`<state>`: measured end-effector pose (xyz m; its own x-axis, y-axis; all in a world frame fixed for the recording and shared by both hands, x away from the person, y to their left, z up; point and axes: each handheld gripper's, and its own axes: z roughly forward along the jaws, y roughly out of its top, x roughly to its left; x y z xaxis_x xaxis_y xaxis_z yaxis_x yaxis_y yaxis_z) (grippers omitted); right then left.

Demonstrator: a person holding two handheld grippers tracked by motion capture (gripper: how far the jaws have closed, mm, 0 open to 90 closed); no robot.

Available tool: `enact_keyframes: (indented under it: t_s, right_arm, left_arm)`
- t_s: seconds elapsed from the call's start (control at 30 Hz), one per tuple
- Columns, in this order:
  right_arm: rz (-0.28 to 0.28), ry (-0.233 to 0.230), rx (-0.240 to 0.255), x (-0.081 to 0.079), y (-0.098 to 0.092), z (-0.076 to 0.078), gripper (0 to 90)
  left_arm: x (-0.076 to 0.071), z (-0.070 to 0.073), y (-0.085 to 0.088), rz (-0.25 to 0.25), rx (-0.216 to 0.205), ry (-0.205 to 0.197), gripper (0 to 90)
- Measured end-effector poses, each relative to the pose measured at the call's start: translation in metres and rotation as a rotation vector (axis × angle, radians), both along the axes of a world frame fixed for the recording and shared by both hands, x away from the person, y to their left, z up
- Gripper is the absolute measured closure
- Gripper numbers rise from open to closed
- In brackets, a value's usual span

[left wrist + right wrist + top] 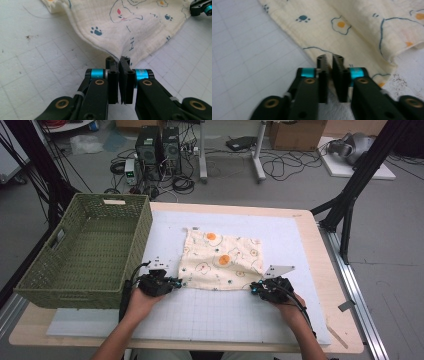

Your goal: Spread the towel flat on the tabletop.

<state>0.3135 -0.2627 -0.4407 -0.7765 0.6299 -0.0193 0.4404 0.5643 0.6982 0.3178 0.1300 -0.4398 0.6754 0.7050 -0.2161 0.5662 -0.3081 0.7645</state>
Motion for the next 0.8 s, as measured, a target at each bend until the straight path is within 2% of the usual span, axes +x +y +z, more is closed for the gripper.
enact_keyframes:
  t_s: [0.1, 0.4, 0.53, 0.7, 0.8]
  right_arm:
    - [0.017, 0.008, -0.017, -0.004, 0.000, 0.002, 86.9]
    - [0.038, 0.030, -0.005, -0.026, -0.008, 0.006, 86.9]
    - [0.049, 0.037, -0.006, -0.041, -0.012, 0.008, 86.9]
    - [0.036, 0.084, -0.011, -0.060, -0.022, 0.007, 86.9]
    - [0.019, 0.091, 0.006, -0.066, -0.029, 0.009, 85.4]
  left_arm:
    - [-0.006, 0.000, 0.001, -0.006, -0.010, -0.001, 86.0]
    - [-0.025, -0.001, 0.004, -0.025, -0.040, 0.009, 85.4]
    - [-0.036, -0.001, 0.003, -0.055, -0.025, 0.023, 84.9]
    - [-0.050, -0.006, 0.006, -0.088, 0.011, 0.044, 84.2]
    - [-0.054, -0.005, 0.011, -0.073, -0.009, 0.045, 76.9]
